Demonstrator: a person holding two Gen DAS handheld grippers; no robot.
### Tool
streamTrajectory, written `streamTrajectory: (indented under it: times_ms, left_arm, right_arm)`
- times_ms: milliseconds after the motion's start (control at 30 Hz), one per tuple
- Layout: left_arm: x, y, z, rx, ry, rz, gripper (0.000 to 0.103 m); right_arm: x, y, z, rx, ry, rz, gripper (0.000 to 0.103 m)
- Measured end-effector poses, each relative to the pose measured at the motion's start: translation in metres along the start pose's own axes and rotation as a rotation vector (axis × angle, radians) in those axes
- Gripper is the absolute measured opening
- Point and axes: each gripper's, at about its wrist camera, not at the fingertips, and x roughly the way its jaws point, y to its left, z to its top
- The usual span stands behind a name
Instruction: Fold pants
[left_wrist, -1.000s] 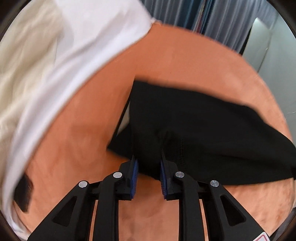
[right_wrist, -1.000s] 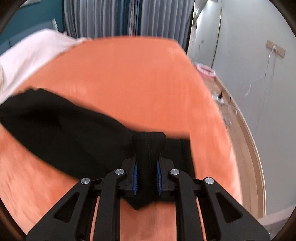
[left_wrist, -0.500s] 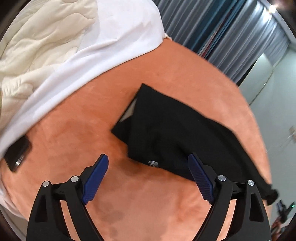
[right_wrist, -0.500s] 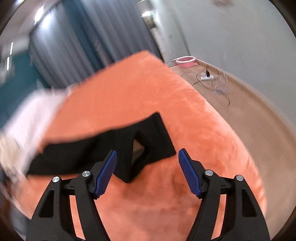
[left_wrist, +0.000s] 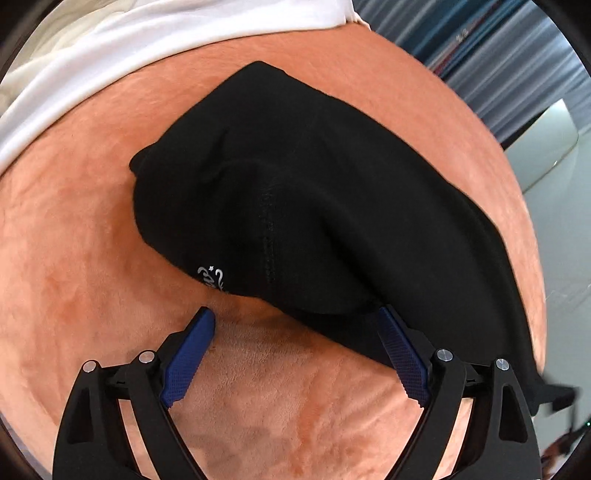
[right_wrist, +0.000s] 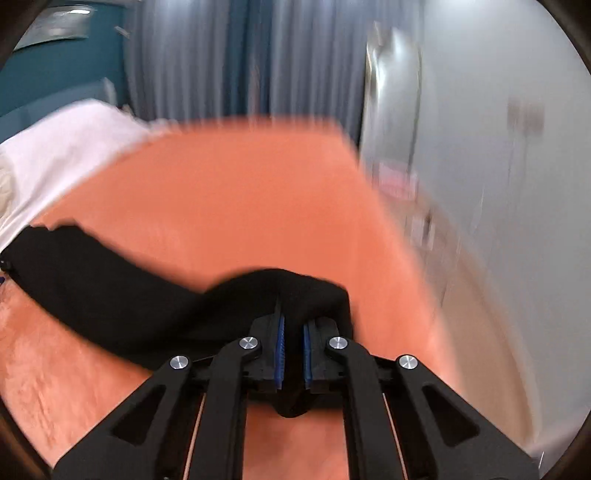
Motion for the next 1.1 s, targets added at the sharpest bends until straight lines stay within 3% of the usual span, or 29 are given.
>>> streamTrajectory:
  times_ms: [67,100,133,200,233,300,400,467,567,667,700,733,800,933,1000,1033,1100]
  left_arm:
    - [0.0,0.002,0.0,-0.003,-0.003,-0.004,0.087]
    - [0.0,0.001,0.001,-0.003,-0.007,-0.008,0.087]
    - [0.0,0.001,0.001,-0.001,-0.013,-0.014,0.087]
    - [-0.005,0.007,-0.005,0.008,-0.024,-0.023,0.087]
    - [-0.007,0.011,-0.008,0.01,-0.028,-0.028,0.087]
    - [-0.009,0.014,-0.009,0.002,-0.029,-0.036,0.087]
    - [-0.014,0.027,-0.014,-0.038,-0.033,-0.051,0.087]
    - [-0.012,0.027,-0.011,-0.08,-0.043,-0.056,0.087]
    - [-0.015,0.03,-0.012,-0.111,-0.053,-0.061,0.087]
    - [-0.021,0.037,-0.016,-0.133,-0.053,-0.086,0.087]
    - [-0.023,0.039,-0.016,-0.139,-0.052,-0.09,0.087]
    - [-0.029,0.048,-0.016,-0.148,-0.05,-0.087,0.087]
    - [-0.038,0.058,-0.015,-0.154,-0.057,-0.075,0.087]
    - [-0.053,0.082,-0.008,-0.165,-0.102,-0.032,0.087]
    - [-0.051,0.092,-0.008,-0.183,-0.1,-0.041,0.087]
    - [-0.049,0.098,-0.009,-0.205,-0.094,-0.063,0.087]
    - [-0.051,0.104,-0.014,-0.25,-0.108,-0.114,0.087]
  right_arm:
    - [-0.015,0.012,0.002,-0.185,-0.072,-0.062,0.016]
    - [-0.007,0.012,-0.009,-0.251,-0.034,-0.114,0.033]
    - [0.014,0.003,-0.032,-0.278,0.084,-0.167,0.039]
    - [0.042,-0.022,-0.086,-0.268,0.313,-0.241,0.039]
    - [0.041,-0.032,-0.103,-0.232,0.349,-0.257,0.039]
    - [0.021,-0.05,-0.121,-0.078,0.33,-0.222,0.039]
    - [-0.008,-0.07,-0.112,0.171,0.236,-0.107,0.046]
    - [-0.006,-0.076,-0.095,0.284,0.207,-0.041,0.047]
    - [0.028,-0.079,-0.078,0.376,0.25,0.044,0.047]
    - [0.072,-0.06,-0.073,0.377,0.324,0.026,0.044]
    - [0.08,-0.046,-0.079,0.377,0.34,0.031,0.024]
    - [0.086,-0.038,-0.079,0.346,0.361,0.007,0.015]
    - [0.074,-0.025,-0.071,0.278,0.343,-0.02,0.007]
    - [0.018,-0.034,-0.06,0.297,0.224,-0.074,0.007]
    - [0.038,-0.044,-0.083,0.272,0.339,-0.138,0.013]
    - [0.053,-0.048,-0.102,0.299,0.425,-0.128,0.017]
    - [0.041,-0.046,-0.108,0.36,0.349,-0.152,0.038]
